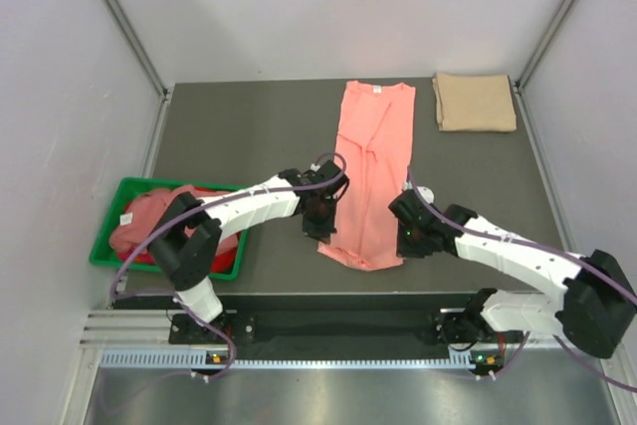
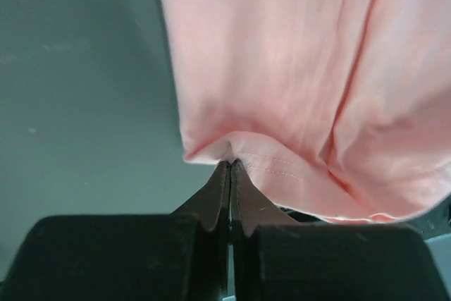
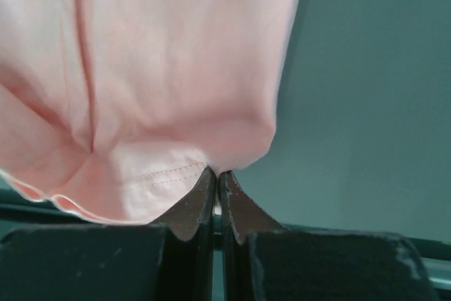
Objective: Fold and stack the t-shirts
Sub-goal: Fold the tshirt
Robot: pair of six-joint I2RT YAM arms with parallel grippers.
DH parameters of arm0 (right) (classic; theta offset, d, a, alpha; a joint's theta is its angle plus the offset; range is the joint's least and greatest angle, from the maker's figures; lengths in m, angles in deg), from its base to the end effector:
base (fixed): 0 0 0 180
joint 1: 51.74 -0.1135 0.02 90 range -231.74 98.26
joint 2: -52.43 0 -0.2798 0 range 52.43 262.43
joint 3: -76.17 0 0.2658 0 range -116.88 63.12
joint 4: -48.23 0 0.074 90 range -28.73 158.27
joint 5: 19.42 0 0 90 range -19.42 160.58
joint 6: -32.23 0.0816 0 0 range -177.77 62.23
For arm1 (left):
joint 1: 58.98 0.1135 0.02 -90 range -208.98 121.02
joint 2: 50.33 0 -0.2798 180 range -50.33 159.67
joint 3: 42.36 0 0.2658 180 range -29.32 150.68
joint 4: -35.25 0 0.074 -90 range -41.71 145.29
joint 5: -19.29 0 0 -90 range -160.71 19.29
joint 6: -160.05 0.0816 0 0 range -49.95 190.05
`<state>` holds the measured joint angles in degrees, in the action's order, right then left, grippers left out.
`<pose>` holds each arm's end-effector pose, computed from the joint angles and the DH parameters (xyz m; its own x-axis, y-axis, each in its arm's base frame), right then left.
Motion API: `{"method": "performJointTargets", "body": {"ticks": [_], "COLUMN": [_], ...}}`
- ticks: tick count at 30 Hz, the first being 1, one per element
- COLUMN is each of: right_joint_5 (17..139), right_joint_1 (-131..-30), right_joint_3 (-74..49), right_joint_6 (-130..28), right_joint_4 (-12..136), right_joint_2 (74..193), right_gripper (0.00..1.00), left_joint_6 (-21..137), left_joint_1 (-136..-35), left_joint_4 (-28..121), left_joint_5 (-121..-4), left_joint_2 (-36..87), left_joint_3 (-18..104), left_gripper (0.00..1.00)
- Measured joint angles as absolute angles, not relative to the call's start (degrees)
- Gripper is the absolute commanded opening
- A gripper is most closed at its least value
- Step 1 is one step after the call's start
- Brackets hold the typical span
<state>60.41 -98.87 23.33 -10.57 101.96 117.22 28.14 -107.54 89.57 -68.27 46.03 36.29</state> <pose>0.1632 0.1547 0.1710 -0.9142 0.0767 -0.3979 -0.0016 0.9812 0.1929 0.2305 -0.2663 0.1628 -0.9746 0.0956 -0.2025 0.1433 0.9611 -0.2362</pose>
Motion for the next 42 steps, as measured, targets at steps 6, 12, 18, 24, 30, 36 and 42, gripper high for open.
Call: {"method": "performJointTargets", "body": {"ticks": [6,12,18,24,30,36,42], "right_joint_5": [61.92,63.03,63.65,64.24,64.56,64.89,65.96], "right_joint_1": [-90.85,-84.38,-79.66,-76.34,-74.04,-71.97,-69.91], "right_joint_3": [16.47,7.73,-0.69,-9.37,-17.47,-22.24,-25.63], "right_joint_6": [-19.55,-26.70,-31.55,-34.83,-37.02,-38.20,-39.18], "right_joint_4": [100.67,99.31,98.68,98.77,99.07,99.60,99.07], "right_joint_2": [126.23,134.34,142.34,150.07,155.95,159.04,163.65], "right_gripper": [0.00,0.00,0.00,0.00,0.00,0.00,0.00], "left_joint_6": [31.79,35.85,39.33,41.69,42.82,43.41,43.44], "left_joint_1": [-102.40,-98.03,-95.38,-93.53,-91.27,-89.64,-88.13], "left_joint_4": [92.59,94.40,96.11,96.08,94.47,90.84,85.53], "left_joint_5": [-68.71,-68.93,-70.85,-71.22,-69.74,-68.80,-66.00], "left_joint_2": [53.66,63.12,71.08,76.11,78.49,78.84,79.62], "left_joint_3": [46.73,60.81,73.18,82.14,85.33,85.44,85.44], "left_gripper": [0.00,0.00,0.00,0.00,0.00,0.00,0.00]}}
